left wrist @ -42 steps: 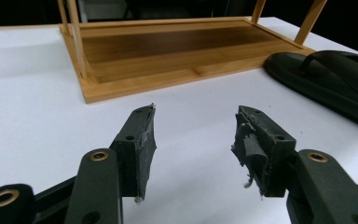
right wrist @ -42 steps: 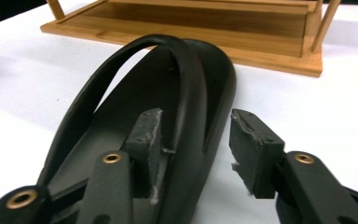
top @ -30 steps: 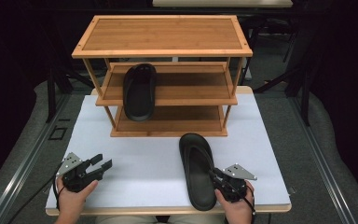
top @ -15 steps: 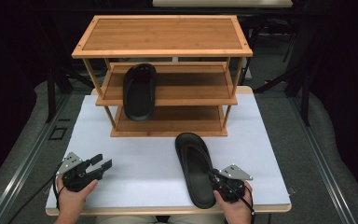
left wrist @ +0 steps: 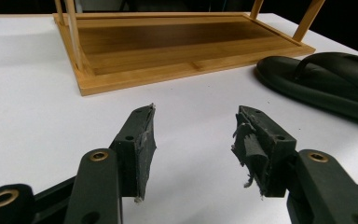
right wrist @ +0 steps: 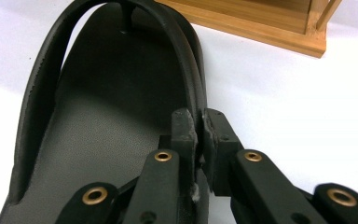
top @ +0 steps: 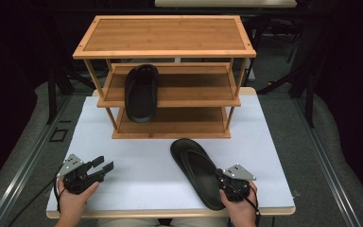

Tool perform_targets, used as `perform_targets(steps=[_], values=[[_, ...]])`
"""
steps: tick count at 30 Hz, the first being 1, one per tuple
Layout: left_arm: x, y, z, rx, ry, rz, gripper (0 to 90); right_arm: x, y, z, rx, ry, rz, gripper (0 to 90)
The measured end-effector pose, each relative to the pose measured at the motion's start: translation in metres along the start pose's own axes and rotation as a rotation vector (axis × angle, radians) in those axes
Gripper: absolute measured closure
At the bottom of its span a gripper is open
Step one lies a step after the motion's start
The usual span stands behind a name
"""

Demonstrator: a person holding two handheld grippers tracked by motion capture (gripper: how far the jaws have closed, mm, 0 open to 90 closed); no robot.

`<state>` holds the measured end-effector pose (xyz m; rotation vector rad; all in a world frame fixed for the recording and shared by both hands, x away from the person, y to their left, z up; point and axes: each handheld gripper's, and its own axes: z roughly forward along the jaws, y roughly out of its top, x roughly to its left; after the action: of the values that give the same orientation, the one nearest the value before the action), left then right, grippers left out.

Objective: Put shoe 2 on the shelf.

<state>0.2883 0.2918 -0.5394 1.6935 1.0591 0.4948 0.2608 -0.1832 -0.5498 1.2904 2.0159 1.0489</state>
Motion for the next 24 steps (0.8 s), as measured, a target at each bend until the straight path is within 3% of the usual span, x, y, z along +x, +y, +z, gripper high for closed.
perform_targets(steps=[17, 24], values=[[0.001, 0.001, -0.001, -0.009, 0.004, -0.004, 47.0, -0.001, 0.003, -0.005, -0.04, 0.046, 0.026, 84.9], [0.001, 0.001, -0.002, -0.007, 0.004, -0.004, 47.1, -0.001, 0.005, -0.012, -0.111, 0.058, 0.05, 84.9]])
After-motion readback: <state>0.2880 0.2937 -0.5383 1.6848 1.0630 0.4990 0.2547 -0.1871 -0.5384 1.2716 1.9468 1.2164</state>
